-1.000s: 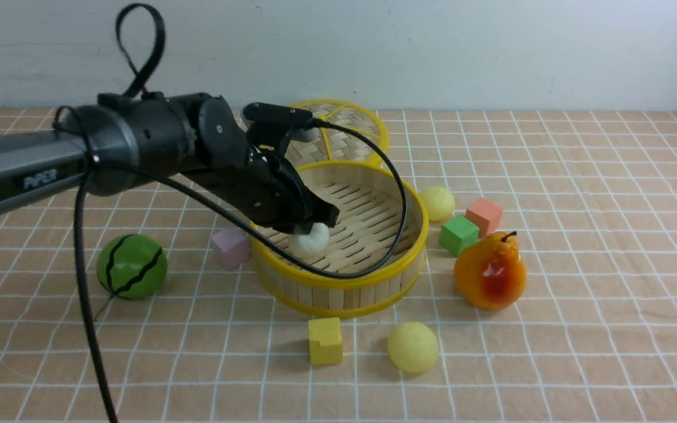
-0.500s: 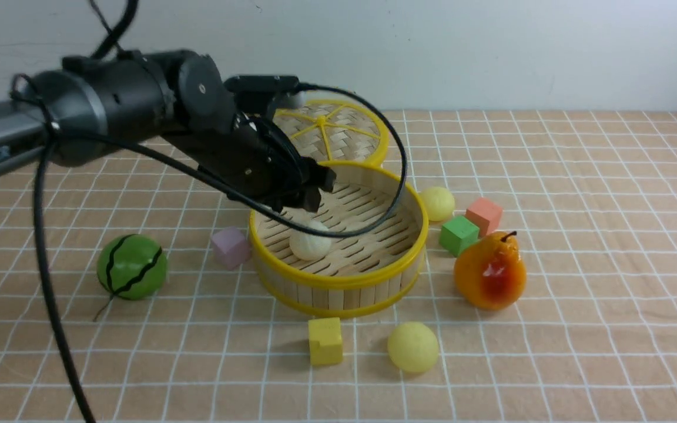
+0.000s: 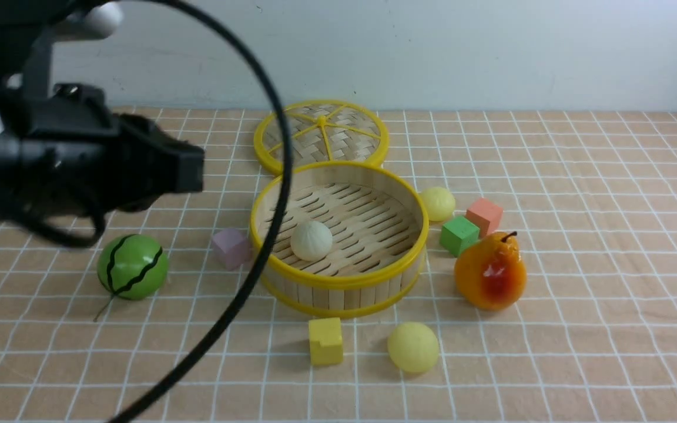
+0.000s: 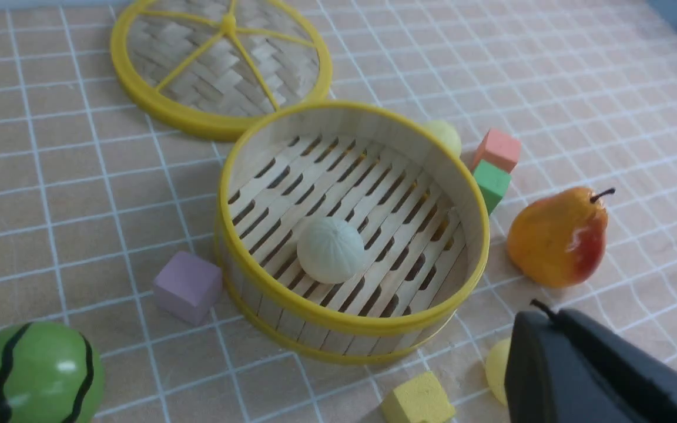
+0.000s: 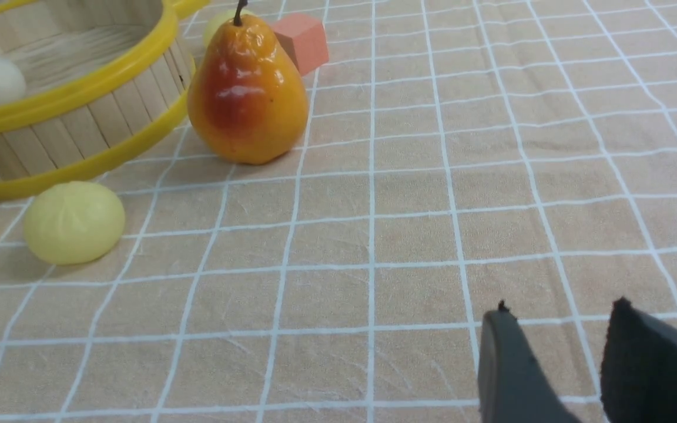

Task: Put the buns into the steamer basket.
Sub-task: Use the right arm to grab a steamed stuffed bun

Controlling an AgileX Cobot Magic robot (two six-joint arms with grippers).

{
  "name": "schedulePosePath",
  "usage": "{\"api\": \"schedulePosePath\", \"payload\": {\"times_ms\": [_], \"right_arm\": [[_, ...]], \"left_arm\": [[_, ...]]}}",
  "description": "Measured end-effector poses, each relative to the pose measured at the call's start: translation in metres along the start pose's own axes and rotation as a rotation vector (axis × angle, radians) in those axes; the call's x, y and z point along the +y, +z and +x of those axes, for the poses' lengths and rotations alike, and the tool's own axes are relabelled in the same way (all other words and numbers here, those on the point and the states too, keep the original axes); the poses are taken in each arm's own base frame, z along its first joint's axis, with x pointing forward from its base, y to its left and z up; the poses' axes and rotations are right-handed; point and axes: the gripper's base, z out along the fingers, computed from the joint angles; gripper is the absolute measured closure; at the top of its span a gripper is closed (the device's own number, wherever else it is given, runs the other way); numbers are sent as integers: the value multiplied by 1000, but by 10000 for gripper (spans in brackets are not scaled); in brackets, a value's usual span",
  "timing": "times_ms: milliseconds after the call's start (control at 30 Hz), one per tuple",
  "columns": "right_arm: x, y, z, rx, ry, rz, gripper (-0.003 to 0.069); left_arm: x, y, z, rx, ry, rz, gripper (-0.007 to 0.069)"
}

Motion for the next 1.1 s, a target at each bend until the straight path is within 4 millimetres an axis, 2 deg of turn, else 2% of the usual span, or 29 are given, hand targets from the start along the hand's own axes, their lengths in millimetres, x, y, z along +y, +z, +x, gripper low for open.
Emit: {"api": "schedulePosePath", "payload": {"times_ms": [67,133,167,200,333,433,533,633,700,733,767,833,933,1000,1033,1067,1100], "right_arm": [[0,0,-1,-12,12,-3,418],[1,0,-1,-20,69,-18,418],[2,1,-1,-22,95,-25,418],[5,1,-3,-48,254,-68,418],[7,-1,-15,-168,564,-138,418],[7,-3,-22,-220,676,-164,424],[16,-13,-47,-202,616,-214,480],[26,-16,-72,-97,508,-235,536],[41,-12,-106,133,320,-272,610],[45,-9,-121,194,268,-285,631],[48,2,-130,319,204,-294,653],[50,19,-151,458,128,-301,661],[51,57,-168,645,66,-292,661],[56,82,-170,732,32,-292,661],[58,82,-171,727,29,-297,661],[71,103,-168,794,-18,-311,661],[78,111,-166,814,-42,-316,661]], "left_arm": [[4,-21,25,-72,-36,-1,638],[7,-33,45,-100,-54,-1,638],[9,-34,51,-96,-60,-4,638],[12,-48,71,-132,-74,-1,638],[19,-62,110,-157,-88,-1,638],[23,-64,129,-155,-93,-7,638],[27,-61,146,-121,-98,-18,638],[29,-58,154,-96,-100,-25,638],[31,-56,164,-67,-104,-32,638],[32,-55,166,-60,-104,-33,638],[32,-55,169,-45,-106,-34,638],[33,-54,174,-25,-108,-35,638],[33,-53,175,-16,-108,-36,638],[33,-53,176,-15,-108,-36,638],[33,-53,176,-15,-108,-36,638],[33,-53,176,-15,-108,-36,638],[33,-53,176,-14,-109,-35,638]]}}
